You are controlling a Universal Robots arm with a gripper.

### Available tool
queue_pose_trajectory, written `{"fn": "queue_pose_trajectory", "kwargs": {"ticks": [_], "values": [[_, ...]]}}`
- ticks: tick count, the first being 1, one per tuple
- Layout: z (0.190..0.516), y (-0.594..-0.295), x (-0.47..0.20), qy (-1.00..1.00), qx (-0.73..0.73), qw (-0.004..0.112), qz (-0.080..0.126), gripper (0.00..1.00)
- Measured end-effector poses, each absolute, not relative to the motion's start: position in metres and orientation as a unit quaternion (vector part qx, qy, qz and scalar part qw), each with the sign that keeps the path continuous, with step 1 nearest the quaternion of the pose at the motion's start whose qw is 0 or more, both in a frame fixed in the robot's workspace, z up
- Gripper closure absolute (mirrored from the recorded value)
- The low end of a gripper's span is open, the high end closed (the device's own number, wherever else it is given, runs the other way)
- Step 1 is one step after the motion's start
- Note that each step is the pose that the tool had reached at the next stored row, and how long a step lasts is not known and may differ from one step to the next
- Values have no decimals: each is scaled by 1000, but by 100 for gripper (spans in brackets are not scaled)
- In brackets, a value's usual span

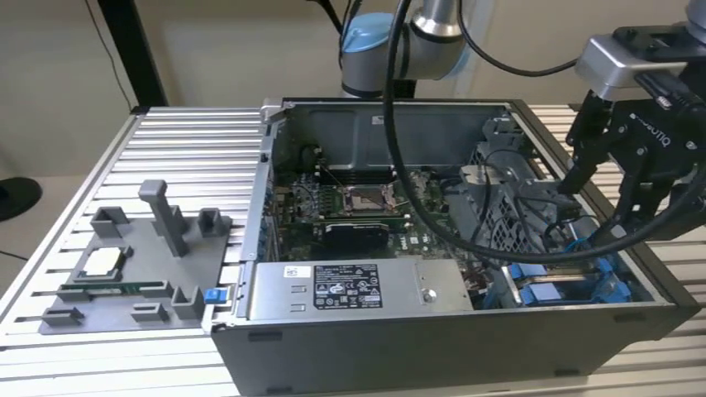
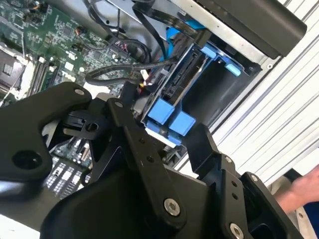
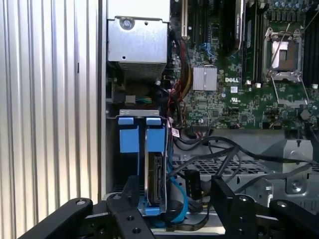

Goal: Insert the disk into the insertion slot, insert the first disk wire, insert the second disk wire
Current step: 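Insert the first disk wire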

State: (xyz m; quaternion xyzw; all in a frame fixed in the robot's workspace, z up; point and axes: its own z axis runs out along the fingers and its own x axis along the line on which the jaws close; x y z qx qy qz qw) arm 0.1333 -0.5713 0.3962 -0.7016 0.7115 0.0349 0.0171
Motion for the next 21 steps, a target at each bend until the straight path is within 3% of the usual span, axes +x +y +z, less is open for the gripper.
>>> {"fn": "queue_pose_trajectory", "kwargs": {"ticks": [3, 7, 11, 21], "values": [[395, -563, 132, 712, -702, 2, 19, 0], [392, -550, 131, 712, -702, 1, 16, 0], [391, -548, 131, 712, -702, -12, 3, 0], [393, -545, 131, 712, -702, -10, 0, 0]]}}
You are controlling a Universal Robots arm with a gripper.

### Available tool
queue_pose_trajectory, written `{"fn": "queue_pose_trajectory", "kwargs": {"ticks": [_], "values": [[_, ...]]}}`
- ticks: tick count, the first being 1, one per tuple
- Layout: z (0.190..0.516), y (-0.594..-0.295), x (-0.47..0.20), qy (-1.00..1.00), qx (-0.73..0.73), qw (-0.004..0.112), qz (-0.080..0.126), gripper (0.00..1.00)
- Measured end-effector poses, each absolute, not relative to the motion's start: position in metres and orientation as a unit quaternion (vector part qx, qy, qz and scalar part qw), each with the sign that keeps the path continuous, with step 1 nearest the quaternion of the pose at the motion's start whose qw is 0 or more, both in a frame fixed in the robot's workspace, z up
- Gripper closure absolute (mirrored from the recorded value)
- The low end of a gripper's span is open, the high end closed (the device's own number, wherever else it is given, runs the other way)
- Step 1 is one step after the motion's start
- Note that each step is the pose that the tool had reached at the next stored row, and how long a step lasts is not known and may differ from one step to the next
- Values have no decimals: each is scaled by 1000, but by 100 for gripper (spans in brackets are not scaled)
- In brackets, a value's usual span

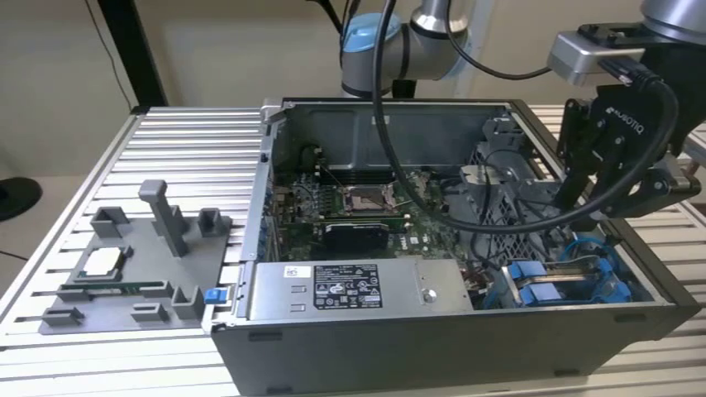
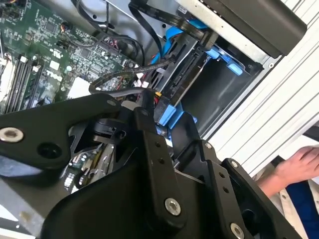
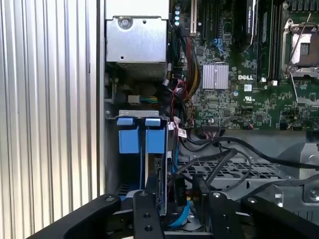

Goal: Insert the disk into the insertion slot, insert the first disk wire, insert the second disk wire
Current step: 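Insert the first disk wire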

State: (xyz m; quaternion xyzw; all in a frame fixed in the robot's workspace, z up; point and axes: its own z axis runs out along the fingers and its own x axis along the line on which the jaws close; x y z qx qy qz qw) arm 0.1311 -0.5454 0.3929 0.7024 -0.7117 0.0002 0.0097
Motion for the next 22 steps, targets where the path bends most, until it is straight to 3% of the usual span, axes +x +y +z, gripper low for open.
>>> {"fn": "queue_pose_trajectory", "kwargs": {"ticks": [22], "values": [[396, -542, 129, -711, 703, 5, 5, 0]]}}
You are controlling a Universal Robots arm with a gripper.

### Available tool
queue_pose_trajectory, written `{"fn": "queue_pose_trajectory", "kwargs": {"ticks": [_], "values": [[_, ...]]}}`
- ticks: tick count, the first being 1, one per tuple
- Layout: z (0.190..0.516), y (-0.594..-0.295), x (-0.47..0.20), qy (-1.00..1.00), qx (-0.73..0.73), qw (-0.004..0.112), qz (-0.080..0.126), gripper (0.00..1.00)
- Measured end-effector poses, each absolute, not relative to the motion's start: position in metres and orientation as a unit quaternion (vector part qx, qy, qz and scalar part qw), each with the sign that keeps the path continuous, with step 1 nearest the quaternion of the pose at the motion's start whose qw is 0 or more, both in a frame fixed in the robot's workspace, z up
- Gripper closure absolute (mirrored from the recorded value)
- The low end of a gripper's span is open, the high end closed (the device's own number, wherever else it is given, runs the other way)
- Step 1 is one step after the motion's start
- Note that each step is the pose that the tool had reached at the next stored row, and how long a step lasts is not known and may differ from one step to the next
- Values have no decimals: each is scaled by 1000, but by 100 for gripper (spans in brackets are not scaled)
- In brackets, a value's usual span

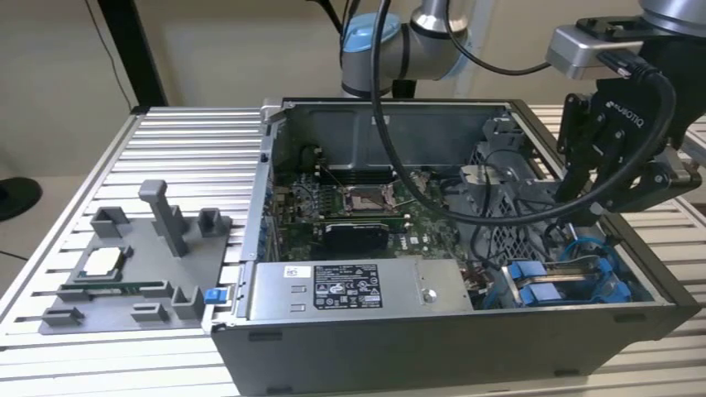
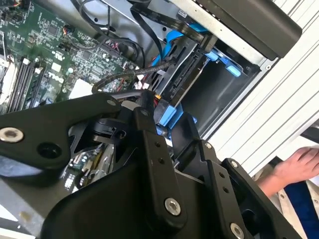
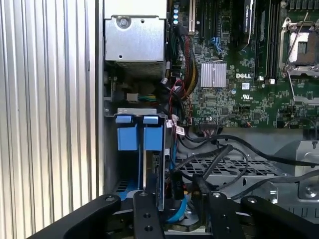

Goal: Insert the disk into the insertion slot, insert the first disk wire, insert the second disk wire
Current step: 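Insert the first disk wire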

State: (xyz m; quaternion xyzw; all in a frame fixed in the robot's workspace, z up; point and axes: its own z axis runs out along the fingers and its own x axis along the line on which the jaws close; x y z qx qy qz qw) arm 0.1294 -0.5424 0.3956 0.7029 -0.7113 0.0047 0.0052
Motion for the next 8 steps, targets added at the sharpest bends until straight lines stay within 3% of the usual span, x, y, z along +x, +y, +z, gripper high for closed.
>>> {"fn": "queue_pose_trajectory", "kwargs": {"ticks": [8], "values": [[393, -541, 127, -711, 703, 3, 7, 0]]}}
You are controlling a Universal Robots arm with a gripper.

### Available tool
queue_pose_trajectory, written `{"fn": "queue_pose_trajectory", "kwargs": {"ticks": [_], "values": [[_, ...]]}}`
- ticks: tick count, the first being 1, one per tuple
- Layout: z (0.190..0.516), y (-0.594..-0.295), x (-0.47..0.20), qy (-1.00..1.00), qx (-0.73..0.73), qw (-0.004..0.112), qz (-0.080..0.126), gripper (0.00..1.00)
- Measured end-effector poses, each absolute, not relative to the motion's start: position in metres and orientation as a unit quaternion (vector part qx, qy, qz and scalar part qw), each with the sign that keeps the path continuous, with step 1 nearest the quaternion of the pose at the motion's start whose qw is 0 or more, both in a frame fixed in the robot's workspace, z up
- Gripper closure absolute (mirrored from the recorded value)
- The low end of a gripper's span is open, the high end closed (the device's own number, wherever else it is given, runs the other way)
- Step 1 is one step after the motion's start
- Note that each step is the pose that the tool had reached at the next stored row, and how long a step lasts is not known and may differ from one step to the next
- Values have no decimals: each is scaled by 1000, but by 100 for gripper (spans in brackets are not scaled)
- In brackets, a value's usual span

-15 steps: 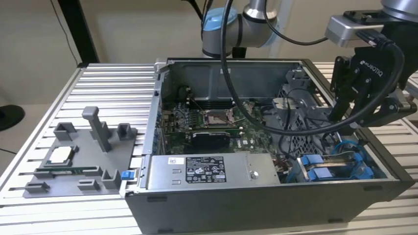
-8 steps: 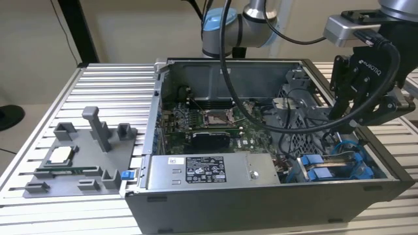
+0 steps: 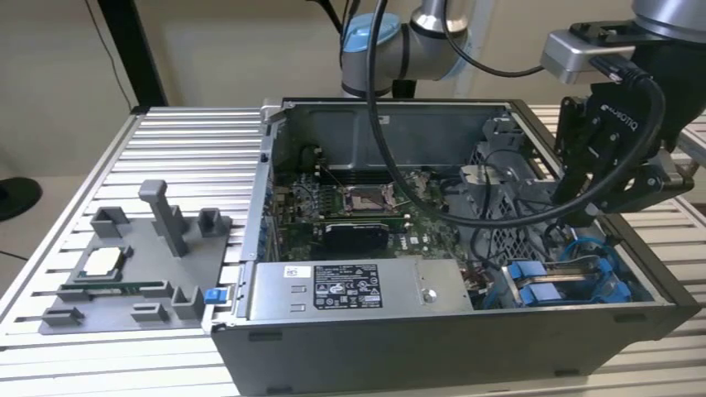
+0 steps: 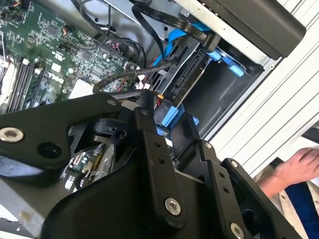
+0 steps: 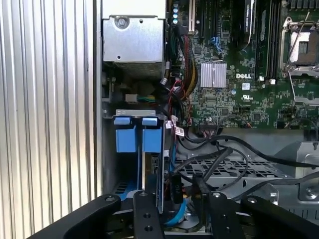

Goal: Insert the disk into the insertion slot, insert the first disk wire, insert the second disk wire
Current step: 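Insert the first disk wire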

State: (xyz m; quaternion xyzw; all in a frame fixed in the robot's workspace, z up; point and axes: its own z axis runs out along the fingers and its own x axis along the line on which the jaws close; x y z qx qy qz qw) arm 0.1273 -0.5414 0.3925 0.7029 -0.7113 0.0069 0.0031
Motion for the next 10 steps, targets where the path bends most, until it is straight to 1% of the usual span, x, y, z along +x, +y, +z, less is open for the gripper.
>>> {"fn": "queue_pose_trajectory", "kwargs": {"ticks": [4, 10], "values": [[391, -541, 127, -711, 703, 2, 8, 0], [390, -541, 127, -711, 703, -8, 17, 0]]}}
